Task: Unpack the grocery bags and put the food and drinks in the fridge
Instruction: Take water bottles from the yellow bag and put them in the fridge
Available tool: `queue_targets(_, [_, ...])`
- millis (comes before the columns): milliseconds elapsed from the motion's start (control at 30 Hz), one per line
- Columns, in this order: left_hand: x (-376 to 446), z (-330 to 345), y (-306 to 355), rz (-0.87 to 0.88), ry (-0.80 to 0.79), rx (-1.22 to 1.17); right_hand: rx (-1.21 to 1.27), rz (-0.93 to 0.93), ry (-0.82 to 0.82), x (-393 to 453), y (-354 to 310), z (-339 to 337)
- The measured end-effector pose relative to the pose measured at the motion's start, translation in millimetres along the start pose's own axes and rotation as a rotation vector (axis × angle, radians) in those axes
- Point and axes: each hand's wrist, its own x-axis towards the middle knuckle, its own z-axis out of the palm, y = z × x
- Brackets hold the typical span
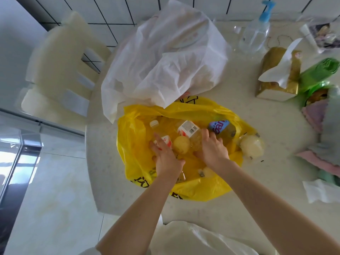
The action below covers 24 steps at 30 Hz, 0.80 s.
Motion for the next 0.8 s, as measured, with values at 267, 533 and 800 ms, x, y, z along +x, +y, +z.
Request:
queue_targets(267, [1,-10,-11,0.046,-0.035,-0.352,0.112,0.030,-0.001,1,7,-6])
queue_targets(533, [-3,-41,-24,-0.099,-0.230,-0.718,0.210,0.079,0.020,-9,17,-15])
queue_targets(800, [-12,-53,-44,-0.138,-0.292,-1.018,0.477,0.109,-0.132,-33,14,-13])
